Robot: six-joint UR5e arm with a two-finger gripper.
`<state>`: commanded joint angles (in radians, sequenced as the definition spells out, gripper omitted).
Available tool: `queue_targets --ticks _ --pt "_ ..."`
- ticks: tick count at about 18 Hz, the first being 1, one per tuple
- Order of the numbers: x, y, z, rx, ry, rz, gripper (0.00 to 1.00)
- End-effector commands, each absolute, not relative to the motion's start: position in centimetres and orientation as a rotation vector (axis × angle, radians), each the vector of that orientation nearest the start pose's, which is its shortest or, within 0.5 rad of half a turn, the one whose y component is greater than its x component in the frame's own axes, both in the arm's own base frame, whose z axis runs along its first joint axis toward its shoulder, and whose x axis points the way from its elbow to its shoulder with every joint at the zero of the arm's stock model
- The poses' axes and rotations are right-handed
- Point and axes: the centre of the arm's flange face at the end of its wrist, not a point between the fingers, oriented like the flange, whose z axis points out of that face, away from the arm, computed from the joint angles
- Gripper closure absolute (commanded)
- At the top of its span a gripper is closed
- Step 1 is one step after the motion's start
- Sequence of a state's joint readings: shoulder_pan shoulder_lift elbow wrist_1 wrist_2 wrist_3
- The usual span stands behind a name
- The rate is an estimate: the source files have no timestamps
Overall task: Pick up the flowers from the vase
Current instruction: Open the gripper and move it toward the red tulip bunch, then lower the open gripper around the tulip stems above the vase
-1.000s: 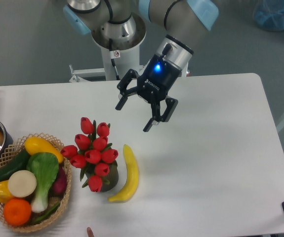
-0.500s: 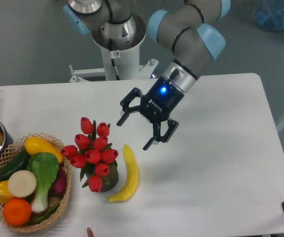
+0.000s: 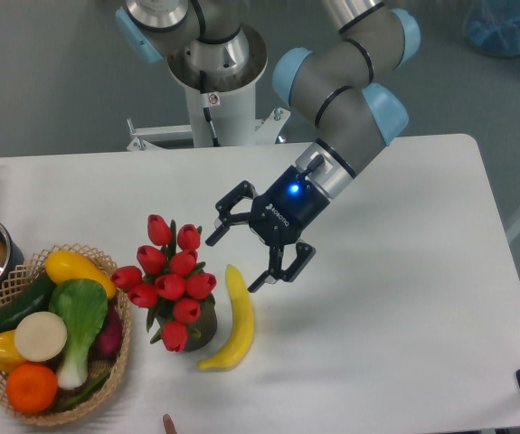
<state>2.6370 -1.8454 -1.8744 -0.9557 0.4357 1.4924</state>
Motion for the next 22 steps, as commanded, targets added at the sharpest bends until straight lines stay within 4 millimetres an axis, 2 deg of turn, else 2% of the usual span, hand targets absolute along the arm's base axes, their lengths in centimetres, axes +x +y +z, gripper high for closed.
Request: queue_targets --ticks 4,12,15,19,22 --pt "-35.7 46.5 31.2 -1.959 0.504 -0.336 0.0" --pt "-34.6 48.0 30.3 -1.951 0.528 -0.372 0.0" --pt "-34.8 48.2 30.2 -1.929 0.518 -0.383 0.0" --pt "-35.1 49.4 28.7 -1.931 0.519 -0.414 0.0" --pt "-35.1 49.8 28.8 -1.922 0.522 -0.417 0.0"
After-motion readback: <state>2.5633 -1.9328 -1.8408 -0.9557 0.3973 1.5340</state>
